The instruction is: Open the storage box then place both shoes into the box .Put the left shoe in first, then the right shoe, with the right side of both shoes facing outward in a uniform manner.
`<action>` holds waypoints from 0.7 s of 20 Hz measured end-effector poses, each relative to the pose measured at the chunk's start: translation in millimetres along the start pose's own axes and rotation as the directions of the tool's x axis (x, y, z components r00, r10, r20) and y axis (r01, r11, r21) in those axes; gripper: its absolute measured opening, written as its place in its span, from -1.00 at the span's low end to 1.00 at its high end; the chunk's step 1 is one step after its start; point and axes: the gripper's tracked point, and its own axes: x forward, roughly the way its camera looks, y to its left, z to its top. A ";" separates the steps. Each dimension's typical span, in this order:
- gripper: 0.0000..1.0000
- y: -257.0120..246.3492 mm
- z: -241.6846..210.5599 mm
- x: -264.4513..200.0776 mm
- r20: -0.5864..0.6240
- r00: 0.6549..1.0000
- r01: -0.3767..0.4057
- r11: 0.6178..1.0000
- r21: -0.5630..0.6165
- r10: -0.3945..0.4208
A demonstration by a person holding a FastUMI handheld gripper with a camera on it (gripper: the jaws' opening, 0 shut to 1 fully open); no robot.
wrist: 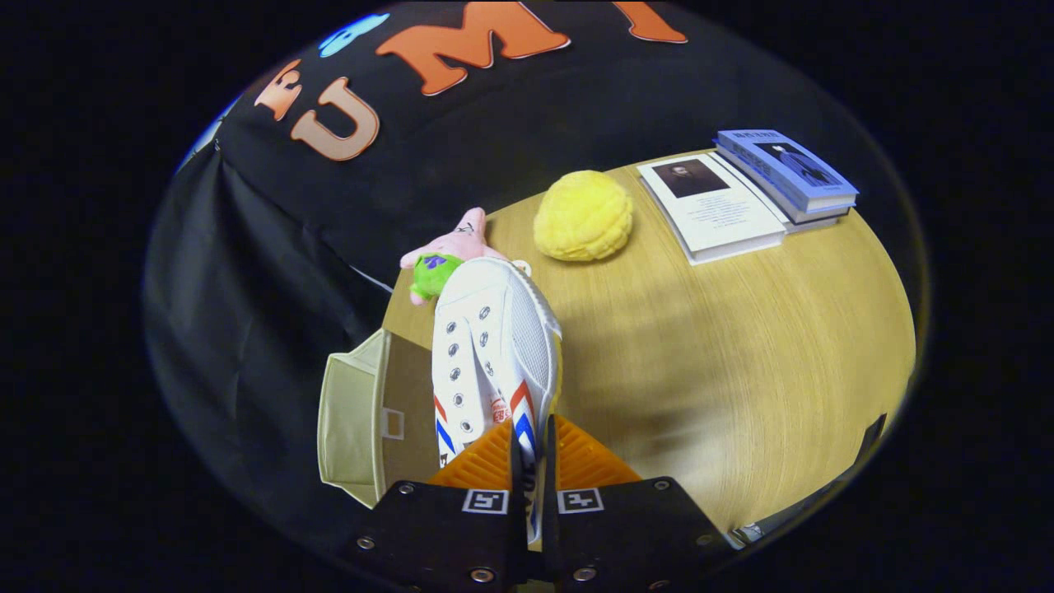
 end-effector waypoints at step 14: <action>-0.86 157.5 -29.3 62.6 -0.135 0.978 -0.184 0.961 -0.206 0.158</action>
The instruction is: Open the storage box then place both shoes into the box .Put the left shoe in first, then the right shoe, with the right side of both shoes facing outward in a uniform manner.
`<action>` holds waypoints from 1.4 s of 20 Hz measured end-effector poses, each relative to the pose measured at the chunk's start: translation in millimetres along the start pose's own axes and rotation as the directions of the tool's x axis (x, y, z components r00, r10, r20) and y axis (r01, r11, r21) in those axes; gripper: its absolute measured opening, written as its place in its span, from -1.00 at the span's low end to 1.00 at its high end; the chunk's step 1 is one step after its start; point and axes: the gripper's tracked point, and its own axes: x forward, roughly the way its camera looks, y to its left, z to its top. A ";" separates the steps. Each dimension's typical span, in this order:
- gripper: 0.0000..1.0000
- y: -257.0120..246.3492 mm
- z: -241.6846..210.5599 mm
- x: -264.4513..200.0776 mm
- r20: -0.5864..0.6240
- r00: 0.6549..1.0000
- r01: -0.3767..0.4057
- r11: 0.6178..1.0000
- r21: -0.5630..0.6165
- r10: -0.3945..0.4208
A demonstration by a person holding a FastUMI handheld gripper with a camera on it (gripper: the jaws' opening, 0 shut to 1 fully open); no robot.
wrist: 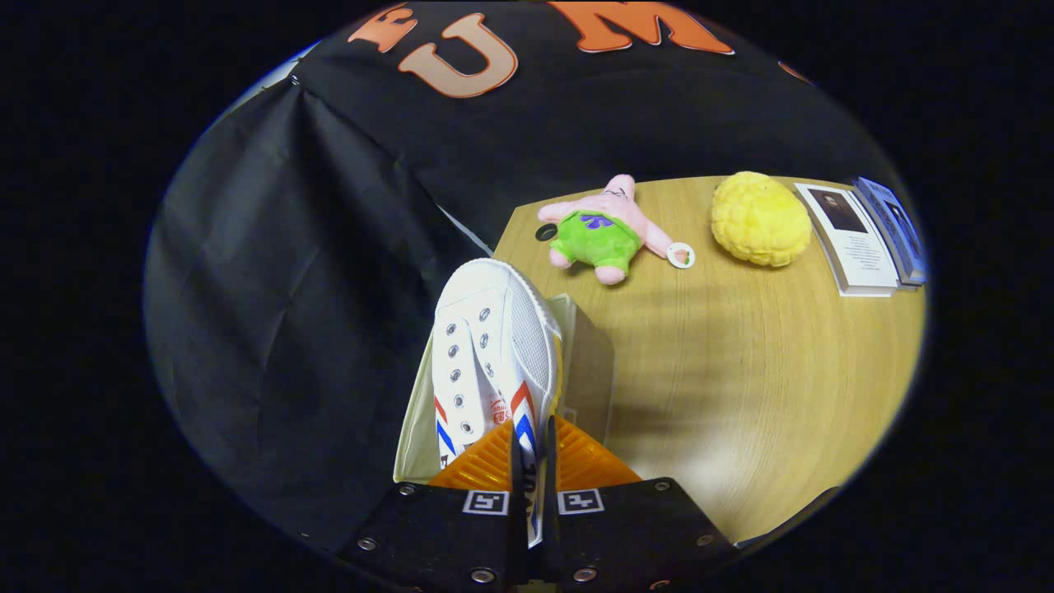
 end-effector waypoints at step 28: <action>0.86 -61.1 132.7 -186.3 0.627 0.770 0.302 0.933 -0.197 -0.117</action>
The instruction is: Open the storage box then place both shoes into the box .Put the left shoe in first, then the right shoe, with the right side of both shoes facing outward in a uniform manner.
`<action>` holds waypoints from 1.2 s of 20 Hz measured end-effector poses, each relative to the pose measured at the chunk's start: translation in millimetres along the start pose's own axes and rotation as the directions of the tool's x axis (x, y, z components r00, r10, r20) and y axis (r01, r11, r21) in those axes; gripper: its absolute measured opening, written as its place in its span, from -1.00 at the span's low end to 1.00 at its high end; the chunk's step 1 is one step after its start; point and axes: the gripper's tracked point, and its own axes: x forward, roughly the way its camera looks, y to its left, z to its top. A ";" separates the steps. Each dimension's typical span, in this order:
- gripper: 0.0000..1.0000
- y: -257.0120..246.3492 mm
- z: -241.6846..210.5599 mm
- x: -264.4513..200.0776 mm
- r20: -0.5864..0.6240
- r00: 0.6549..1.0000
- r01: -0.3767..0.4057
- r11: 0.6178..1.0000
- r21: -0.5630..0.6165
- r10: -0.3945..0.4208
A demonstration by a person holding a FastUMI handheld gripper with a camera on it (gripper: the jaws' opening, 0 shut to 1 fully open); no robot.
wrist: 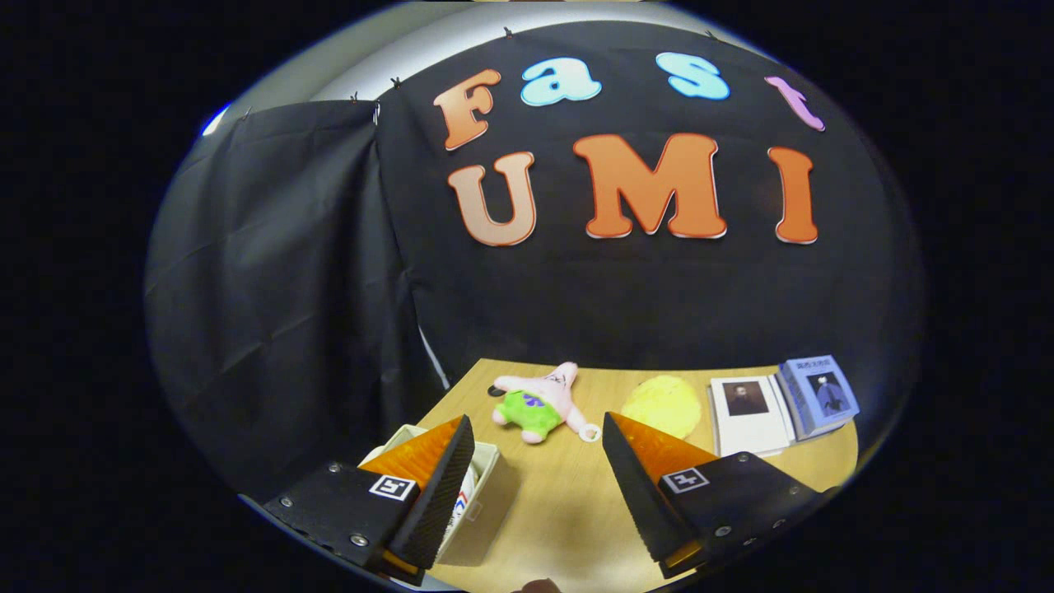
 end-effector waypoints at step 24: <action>0.94 -176.1 130.8 -118.5 0.540 0.809 0.328 0.940 -0.091 -0.230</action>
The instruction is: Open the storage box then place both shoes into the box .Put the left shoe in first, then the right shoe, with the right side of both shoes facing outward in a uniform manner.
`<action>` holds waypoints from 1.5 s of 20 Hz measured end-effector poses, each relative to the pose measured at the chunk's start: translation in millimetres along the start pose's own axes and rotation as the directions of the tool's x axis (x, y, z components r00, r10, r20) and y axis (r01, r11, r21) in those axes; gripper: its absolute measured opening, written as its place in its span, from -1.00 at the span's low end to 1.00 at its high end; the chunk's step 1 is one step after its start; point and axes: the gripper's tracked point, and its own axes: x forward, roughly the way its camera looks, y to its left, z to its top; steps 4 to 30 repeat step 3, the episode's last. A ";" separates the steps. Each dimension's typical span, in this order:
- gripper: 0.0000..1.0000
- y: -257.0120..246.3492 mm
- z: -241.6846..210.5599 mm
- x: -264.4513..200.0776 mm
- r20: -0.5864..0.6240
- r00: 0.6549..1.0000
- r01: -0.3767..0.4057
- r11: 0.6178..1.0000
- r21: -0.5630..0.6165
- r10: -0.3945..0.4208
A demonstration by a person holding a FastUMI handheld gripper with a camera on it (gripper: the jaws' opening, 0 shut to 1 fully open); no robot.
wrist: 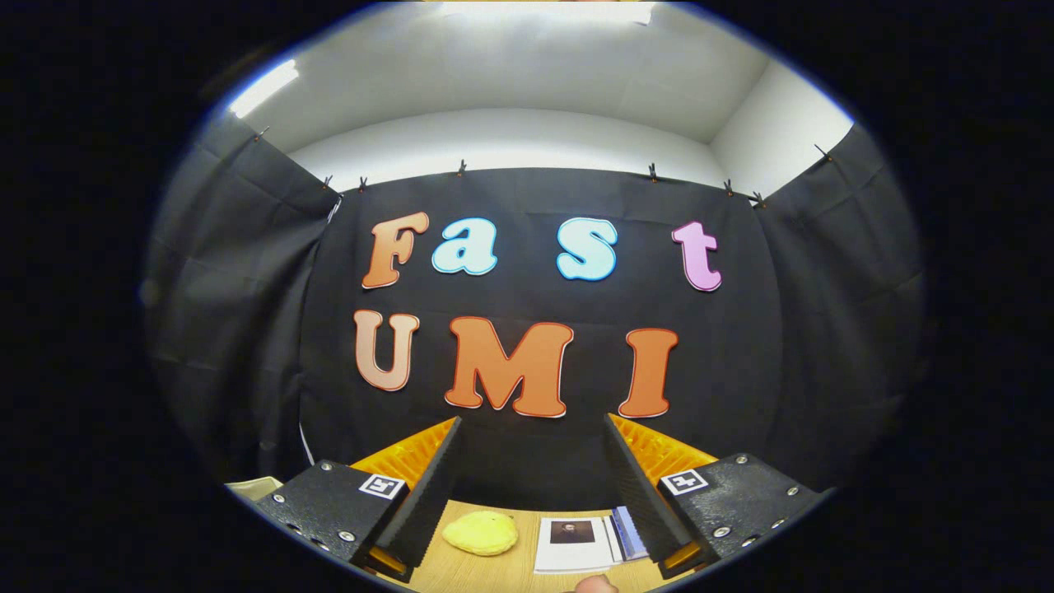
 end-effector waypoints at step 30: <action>0.94 1.6 -16.4 4.8 -0.021 1.000 0.004 0.999 -0.035 -0.005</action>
